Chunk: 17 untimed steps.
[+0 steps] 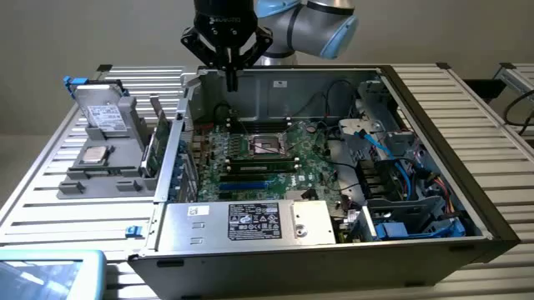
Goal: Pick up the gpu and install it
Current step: 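Reach for the gpu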
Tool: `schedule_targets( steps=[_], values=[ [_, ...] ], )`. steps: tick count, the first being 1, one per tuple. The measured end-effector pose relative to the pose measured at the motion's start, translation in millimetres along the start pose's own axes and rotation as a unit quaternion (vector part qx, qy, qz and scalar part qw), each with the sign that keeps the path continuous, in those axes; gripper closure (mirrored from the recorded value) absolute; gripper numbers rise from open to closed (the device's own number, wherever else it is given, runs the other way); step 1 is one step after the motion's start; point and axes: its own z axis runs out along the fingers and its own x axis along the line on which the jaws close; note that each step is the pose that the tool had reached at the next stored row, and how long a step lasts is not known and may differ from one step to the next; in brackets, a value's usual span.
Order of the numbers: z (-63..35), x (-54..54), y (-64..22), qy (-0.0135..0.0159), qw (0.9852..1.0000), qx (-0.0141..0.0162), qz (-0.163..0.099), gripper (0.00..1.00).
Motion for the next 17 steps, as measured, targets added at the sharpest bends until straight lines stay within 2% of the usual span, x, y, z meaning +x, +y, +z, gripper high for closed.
schedule_targets(
  steps=[13,17],
  values=[
    [0.0,0.1,0.0,0.0000,1.0000,0.0000,0.000,0.88],
    [-0.2,9.8,-0.7,0.0000,1.0000,0.0000,0.000,0.88]
  ],
)
